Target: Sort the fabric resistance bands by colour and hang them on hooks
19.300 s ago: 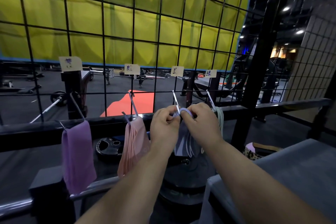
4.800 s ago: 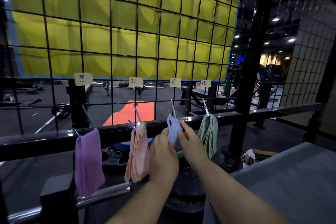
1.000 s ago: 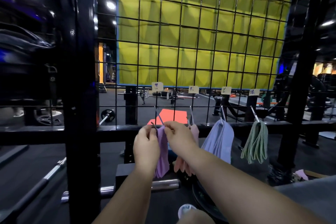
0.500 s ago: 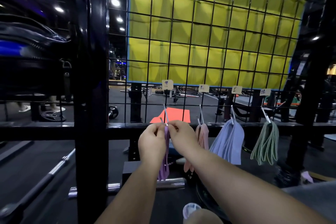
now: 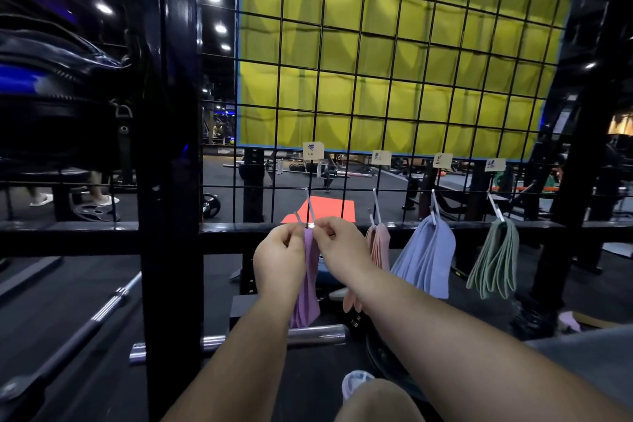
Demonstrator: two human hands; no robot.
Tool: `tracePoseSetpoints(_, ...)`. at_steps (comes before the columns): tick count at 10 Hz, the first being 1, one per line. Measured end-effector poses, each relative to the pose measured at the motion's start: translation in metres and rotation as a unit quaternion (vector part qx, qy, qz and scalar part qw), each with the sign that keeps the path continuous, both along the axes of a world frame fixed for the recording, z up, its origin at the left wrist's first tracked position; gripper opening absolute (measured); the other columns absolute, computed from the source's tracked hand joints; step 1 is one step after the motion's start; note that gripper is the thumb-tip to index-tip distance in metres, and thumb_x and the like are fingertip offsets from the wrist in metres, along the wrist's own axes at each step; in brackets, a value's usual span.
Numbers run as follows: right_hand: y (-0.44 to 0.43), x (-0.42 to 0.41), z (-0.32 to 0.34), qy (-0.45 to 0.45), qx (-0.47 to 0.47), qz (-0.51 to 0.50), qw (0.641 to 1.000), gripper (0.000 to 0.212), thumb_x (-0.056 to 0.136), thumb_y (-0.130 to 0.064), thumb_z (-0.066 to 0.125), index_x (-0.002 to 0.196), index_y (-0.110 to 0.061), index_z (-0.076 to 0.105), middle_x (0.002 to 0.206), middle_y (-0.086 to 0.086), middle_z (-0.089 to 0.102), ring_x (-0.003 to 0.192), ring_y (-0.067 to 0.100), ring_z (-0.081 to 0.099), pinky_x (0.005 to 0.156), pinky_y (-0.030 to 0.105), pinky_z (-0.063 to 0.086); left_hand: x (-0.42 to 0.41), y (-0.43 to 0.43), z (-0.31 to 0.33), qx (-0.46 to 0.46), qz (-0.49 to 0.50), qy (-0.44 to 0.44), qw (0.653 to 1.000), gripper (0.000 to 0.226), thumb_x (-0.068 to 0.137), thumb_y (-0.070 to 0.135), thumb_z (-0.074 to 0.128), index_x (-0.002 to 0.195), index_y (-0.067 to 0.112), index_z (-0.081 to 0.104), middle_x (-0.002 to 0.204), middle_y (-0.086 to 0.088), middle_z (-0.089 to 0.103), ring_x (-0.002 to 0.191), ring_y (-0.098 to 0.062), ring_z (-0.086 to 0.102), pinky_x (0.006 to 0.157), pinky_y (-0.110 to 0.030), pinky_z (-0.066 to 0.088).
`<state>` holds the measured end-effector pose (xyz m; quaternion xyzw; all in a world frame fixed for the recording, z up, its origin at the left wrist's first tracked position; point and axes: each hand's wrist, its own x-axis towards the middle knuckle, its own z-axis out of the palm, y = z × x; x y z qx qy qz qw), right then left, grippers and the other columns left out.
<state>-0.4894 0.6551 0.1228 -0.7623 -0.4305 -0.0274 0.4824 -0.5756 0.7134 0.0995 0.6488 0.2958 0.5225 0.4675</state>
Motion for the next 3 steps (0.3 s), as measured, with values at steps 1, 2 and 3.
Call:
tracePoseSetpoints(1, -0.004, 0.000, -0.001, 0.007, 0.006, -0.006, 1.000, 0.022, 0.097, -0.022, 0.053, 0.114, -0.017, 0.067, 0.104, 0.001, 0.067, 0.096, 0.018, 0.062, 0.088, 0.030, 0.048, -0.001, -0.002, 0.000, -0.005, -0.004, -0.023, 1.000, 0.017, 0.097, 0.028, 0.054, 0.107, 0.024, 0.067, 0.091, 0.020, 0.063, 0.085, 0.003, 0.058, 0.075, -0.017, 0.042)
tracePoseSetpoints(2, -0.012, 0.001, 0.001, 0.010, 0.008, -0.005, 1.000, 0.023, 0.098, -0.019, 0.052, 0.116, -0.014, 0.066, 0.106, 0.000, 0.066, 0.094, 0.014, 0.058, 0.083, 0.025, 0.043, 0.004, 0.002, -0.001, 0.008, 0.018, -0.033, 0.999, 0.022, 0.095, 0.025, 0.057, 0.115, 0.021, 0.065, 0.111, 0.006, 0.066, 0.101, -0.012, 0.061, 0.086, -0.025, 0.044)
tracePoseSetpoints(3, -0.025, 0.001, 0.006, -0.011, 0.017, -0.014, 1.000, 0.024, 0.099, -0.019, 0.049, 0.114, -0.014, 0.068, 0.112, -0.001, 0.067, 0.098, 0.009, 0.055, 0.078, 0.016, 0.031, 0.007, -0.006, 0.006, 0.051, 0.072, -0.041, 0.995, 0.022, 0.091, 0.021, 0.060, 0.113, 0.019, 0.060, 0.111, 0.004, 0.058, 0.103, -0.017, 0.058, 0.088, -0.030, 0.046)
